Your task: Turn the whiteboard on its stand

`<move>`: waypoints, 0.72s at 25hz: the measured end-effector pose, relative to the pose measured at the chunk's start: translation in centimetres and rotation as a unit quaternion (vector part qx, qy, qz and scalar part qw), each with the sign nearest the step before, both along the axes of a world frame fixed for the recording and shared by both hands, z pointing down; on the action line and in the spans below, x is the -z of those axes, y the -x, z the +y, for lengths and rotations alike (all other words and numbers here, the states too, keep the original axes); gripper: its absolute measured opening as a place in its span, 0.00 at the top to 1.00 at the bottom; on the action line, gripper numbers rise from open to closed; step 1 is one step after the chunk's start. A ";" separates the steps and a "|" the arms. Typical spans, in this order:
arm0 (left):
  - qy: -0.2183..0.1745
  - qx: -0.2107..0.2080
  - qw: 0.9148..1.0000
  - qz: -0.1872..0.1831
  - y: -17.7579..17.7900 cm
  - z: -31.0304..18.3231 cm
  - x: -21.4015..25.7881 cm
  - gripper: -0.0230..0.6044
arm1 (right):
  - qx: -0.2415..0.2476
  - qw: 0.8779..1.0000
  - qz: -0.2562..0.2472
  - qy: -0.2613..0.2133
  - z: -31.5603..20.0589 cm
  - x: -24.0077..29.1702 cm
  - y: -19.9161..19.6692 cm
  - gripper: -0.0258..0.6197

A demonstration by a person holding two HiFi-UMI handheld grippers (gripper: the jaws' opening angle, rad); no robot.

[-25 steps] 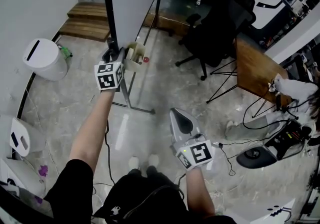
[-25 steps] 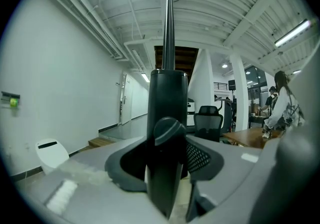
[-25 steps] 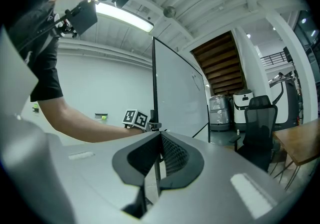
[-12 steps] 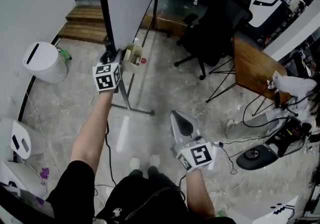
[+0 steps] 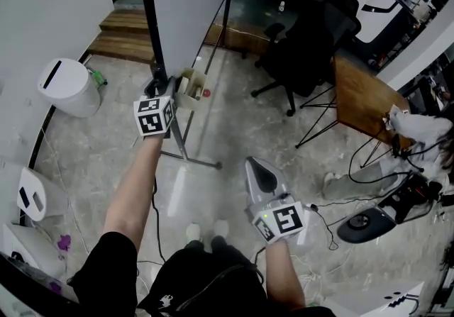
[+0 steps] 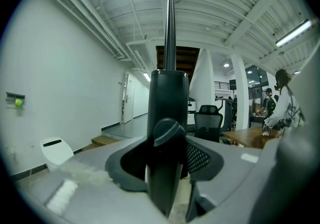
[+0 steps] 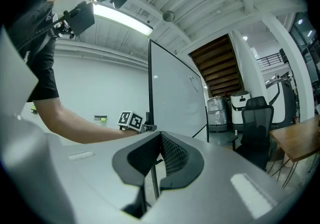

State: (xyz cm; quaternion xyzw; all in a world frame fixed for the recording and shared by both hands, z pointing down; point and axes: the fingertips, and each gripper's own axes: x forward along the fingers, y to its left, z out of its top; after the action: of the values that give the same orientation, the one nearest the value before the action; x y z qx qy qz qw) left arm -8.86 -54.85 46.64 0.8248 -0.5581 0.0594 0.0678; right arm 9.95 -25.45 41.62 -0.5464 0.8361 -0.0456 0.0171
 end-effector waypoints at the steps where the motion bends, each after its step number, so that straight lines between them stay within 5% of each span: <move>1: 0.000 0.000 1.000 0.000 0.1 0.3 0.0 0.66 | 0.001 1.000 0.000 -0.001 0.2 0.0 0.1 0.95; 18: 0.003 0.009 1.000 0.003 2.4 6.5 -0.3 0.66 | 0.021 1.000 -0.006 -0.013 2.9 0.2 2.0 0.95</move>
State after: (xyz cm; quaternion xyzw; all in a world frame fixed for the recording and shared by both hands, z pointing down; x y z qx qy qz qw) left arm -11.26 -48.39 46.94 0.8199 -0.5649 0.0583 0.0725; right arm 7.91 -22.56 41.38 -0.5282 0.8478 -0.0384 0.0282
